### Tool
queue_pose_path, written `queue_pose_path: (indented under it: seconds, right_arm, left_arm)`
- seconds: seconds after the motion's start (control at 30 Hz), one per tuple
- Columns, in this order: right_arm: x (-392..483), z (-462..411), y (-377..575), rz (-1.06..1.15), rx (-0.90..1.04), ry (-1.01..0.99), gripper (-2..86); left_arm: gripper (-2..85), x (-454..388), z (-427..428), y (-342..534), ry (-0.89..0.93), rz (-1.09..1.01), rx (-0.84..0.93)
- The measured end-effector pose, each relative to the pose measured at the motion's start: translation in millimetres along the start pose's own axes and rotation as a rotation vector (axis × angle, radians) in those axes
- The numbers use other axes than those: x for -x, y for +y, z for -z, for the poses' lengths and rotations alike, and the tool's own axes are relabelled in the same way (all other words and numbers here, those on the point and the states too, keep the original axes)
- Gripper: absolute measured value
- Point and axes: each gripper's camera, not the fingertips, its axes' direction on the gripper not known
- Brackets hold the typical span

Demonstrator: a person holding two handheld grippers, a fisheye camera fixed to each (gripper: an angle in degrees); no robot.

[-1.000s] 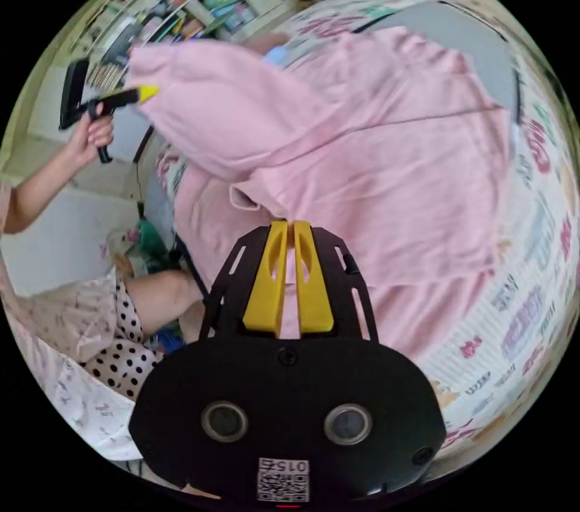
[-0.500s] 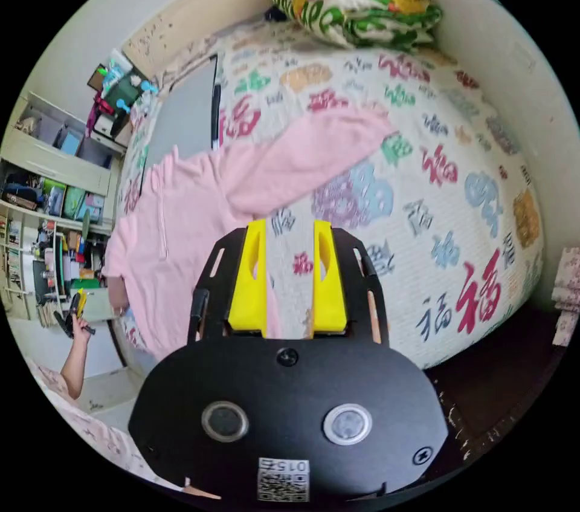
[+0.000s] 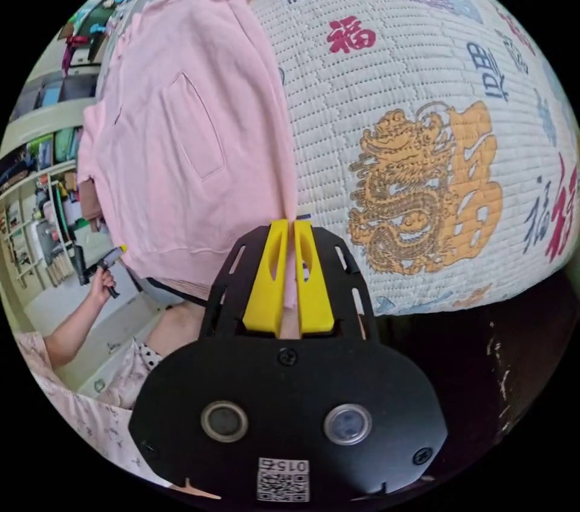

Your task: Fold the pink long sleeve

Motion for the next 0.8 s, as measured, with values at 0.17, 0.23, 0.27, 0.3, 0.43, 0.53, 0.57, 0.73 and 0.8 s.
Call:
queue_pose_path:
  seconds: [0.17, 0.23, 0.27, 0.3, 0.43, 0.53, 0.57, 0.73, 0.8]
  right_arm:
    - [14.3, 23.6, 4.6, 0.164, 0.062, 0.252, 0.7]
    - [9.6, 26.4, 8.2, 0.177, 0.066, 0.279, 0.5]
    - [3.7, 22.9, 10.1, 0.172, 0.080, 0.276, 0.5]
    - [-2.4, 15.3, 12.5, 0.168, 0.095, 0.281, 0.7]
    - [-13.2, -5.9, 11.4, 0.122, 0.119, 0.310, 2.0]
    - [-22.9, -5.3, 6.8, 0.076, 0.121, 0.299, 4.0]
    - [-26.0, -1.3, 8.8, 0.074, 0.114, 0.302, 4.2]
    - [-13.0, 6.7, 29.3, 0.052, 0.008, 0.480, 0.4]
    - [7.3, -7.4, 38.6, 0.088, -0.025, 0.505, -0.3]
  left_arm:
    - [0.9, -9.6, 28.6, -9.1, -0.101, -0.089, 0.016]
    - [0.7, -9.6, 34.9, -11.1, -0.121, -0.099, 0.011]
    - [0.7, -10.3, 34.7, -13.3, -0.139, -0.098, 0.014]
    - [0.6, -12.4, 30.5, -16.5, -0.161, -0.099, 0.027]
    - [0.4, -29.7, 10.8, -30.3, -0.249, -0.131, 0.061]
    - [0.4, -36.1, 5.7, -43.0, -0.223, -0.092, 0.086]
    - [0.4, -36.6, 9.6, -44.1, -0.225, -0.078, 0.075]
    - [0.5, -21.2, 33.1, -31.3, -0.077, 0.024, -0.045]
    - [0.7, -12.7, 41.5, -23.5, -0.019, 0.087, -0.099]
